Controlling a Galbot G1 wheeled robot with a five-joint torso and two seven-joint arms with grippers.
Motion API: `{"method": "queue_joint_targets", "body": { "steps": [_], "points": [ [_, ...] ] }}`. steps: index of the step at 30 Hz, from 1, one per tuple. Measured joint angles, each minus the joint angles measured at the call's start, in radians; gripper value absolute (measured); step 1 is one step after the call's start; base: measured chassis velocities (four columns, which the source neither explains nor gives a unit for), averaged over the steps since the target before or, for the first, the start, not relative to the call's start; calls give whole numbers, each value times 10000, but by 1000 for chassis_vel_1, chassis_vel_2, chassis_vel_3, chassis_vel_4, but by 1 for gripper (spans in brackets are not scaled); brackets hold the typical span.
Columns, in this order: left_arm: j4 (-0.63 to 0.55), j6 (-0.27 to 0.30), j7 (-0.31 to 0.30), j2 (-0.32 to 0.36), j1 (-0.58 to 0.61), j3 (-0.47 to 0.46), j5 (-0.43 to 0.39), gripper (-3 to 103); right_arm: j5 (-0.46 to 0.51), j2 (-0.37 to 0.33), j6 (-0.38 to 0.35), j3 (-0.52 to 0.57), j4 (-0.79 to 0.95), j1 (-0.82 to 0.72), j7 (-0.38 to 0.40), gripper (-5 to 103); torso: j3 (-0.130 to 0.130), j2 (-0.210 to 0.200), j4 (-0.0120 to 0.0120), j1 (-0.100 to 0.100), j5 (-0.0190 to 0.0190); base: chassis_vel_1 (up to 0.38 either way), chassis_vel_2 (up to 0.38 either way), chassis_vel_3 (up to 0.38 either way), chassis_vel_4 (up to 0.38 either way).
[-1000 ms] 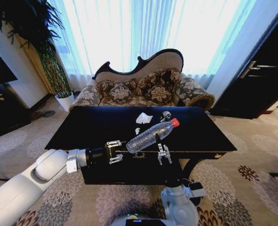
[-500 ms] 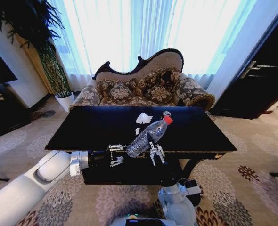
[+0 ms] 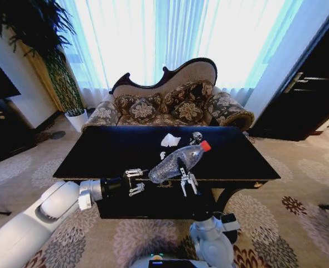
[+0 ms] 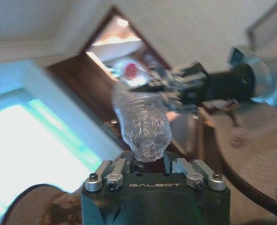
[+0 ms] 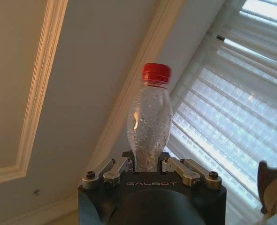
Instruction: Move to the front of the table and place the trash on the table into the trash bin.
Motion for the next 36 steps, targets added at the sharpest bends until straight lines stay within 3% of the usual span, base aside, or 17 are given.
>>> {"method": "queue_joint_targets", "body": {
  "steps": [3,4,7,9,10,14,17,18,19,20,21,23,24,25,27,30,36],
  "points": [
    [-35,-70,-34,-631,541,-423,-22,38,163,-64,66,262,-161,120,-95,21,0,0,3,-1,-4,0,0,0,0],
    [-41,-210,-37,-1375,993,-734,-22,49,360,-137,110,468,-278,178,-232,19,0,0,3,-1,-2,0,0,0,0],
    [-14,-375,-47,-1994,1312,-964,-20,55,598,-221,128,624,-322,202,-332,19,0,0,3,-1,-1,0,0,0,0],
    [90,-603,-64,-2799,1641,-1371,-51,66,885,-309,141,779,-322,212,-442,19,0,1,3,-2,-1,0,0,0,0],
    [131,-656,-93,-3057,1706,-1539,-135,66,979,-345,149,838,-317,210,-518,19,0,0,4,-1,-2,0,0,0,0],
    [197,-612,-279,-3724,1734,-2089,-609,82,1160,-468,173,1013,-309,97,-809,19,0,1,3,-1,-2,0,0,0,0],
    [-39,129,-1146,-4636,1693,-2655,-1713,93,1611,-786,189,1096,-13,-377,-1080,19,0,1,2,-1,-1,0,0,0,0],
    [-39,129,-1146,-4636,1693,-2655,-1713,93,1611,-786,189,1096,-13,-377,-1080,19,0,1,2,-1,-1,0,0,0,0],
    [-162,404,-1568,-4852,1691,-2710,-2034,97,1709,-892,190,1088,134,-517,-1098,19,0,0,0,-1,-2,0,0,0,0],
    [-419,917,-2502,-5198,1684,-2773,-2646,99,1716,-1073,207,1058,293,-641,-1133,19,-1,1,-1,-2,-3,0,0,0,0],
    [-419,917,-2502,-5198,1684,-2773,-2646,99,1716,-1073,207,1058,293,-641,-1133,19,-1,1,-1,-2,-3,0,0,0,0],
    [-831,1769,-3947,-5720,1657,-2957,-3705,100,1292,-1368,370,975,338,-729,-1191,19,-1,2,3,-2,-1,0,0,0,0],
    [-966,2006,-4315,-5868,1654,-3054,-4079,100,1095,-1442,427,971,338,-784,-1229,19,0,1,3,-2,-1,0,0,0,0],
    [-966,2006,-4315,-5868,1654,-3054,-4079,100,1095,-1442,427,971,338,-784,-1229,19,0,1,3,-2,-1,0,0,0,0],
    [-1281,2532,-4946,-6118,1672,-3326,-4943,100,465,-1647,478,1049,311,-1015,-1435,19,0,0,2,0,-3,0,0,0,0],
    [-1520,2972,-5400,-6221,1667,-3717,-5706,100,-301,-2092,636,1096,138,-1288,-1743,19,0,1,2,-1,-2,0,0,0,0],
    [-1814,3233,-5512,-5995,1595,-4405,-6225,100,-1045,-2874,932,1160,-579,-1475,-2111,19,0,1,2,-1,-4,0,0,0,0]
  ]
}}
